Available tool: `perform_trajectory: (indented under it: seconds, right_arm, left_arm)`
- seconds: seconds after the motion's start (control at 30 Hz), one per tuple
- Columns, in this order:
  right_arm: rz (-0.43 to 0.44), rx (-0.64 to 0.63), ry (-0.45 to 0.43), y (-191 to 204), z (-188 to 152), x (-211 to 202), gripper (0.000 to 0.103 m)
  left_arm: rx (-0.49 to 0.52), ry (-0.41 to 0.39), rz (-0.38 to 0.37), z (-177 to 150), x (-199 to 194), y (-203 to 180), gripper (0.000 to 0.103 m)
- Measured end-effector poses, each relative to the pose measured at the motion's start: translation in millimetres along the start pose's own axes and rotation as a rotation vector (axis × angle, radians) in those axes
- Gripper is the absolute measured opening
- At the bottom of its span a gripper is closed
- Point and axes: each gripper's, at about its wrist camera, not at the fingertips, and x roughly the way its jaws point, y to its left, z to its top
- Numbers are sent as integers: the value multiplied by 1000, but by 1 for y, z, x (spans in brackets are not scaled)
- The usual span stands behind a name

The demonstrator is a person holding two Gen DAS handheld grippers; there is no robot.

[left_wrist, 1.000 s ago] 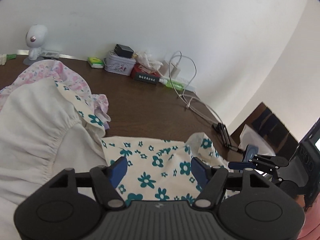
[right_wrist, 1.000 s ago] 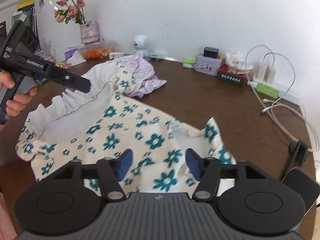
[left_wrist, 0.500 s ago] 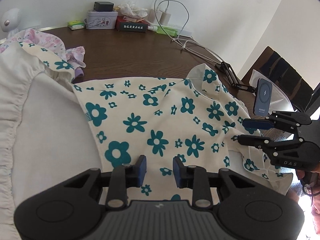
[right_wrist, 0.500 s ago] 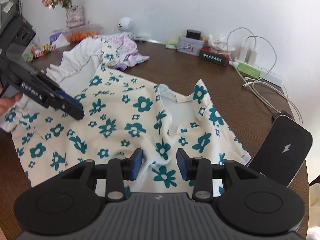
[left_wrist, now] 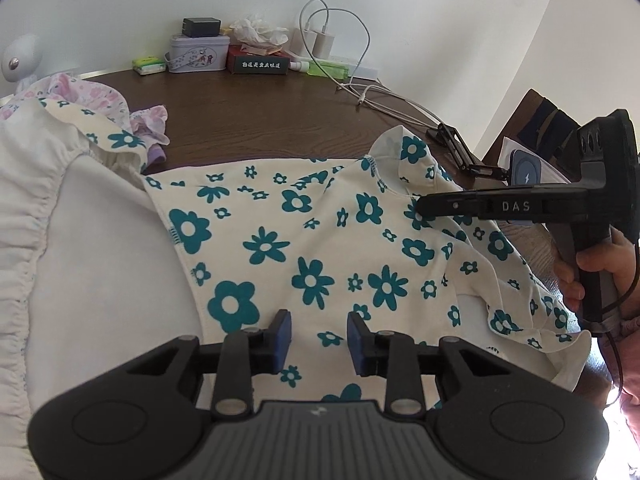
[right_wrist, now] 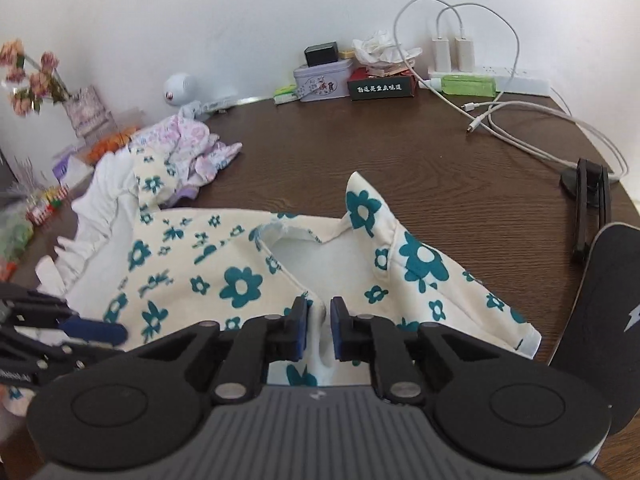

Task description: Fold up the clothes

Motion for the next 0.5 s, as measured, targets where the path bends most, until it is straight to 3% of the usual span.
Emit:
perform_trajectory:
  seconds: [0.03,0.07,0.13,0.3,0.4,0.5]
  right_arm:
    - [3,35,-12,-5,2,-3,27]
    - [-18,40,-14,-7,4,-4,29]
    - [-59,41,-10,-11,7,-5,29]
    - [-161,-103,68,7,5,14,28]
    - [-235,-149,71,13,7,18,1]
    - [-260,-101,46,4,14,17,1]
  left_arm:
    - [1,-2,-2,0,0,0,29]
    - [3,-3,-3,-1,0,0,29]
    - [6,-5,-3,-1,-1,0,29]
    - [2,-13,-5,-2,-1,0,29]
    - [6,-17,-7,-3,-1,0,29]
    - [7,-19,-8,-3,-2,0,29]
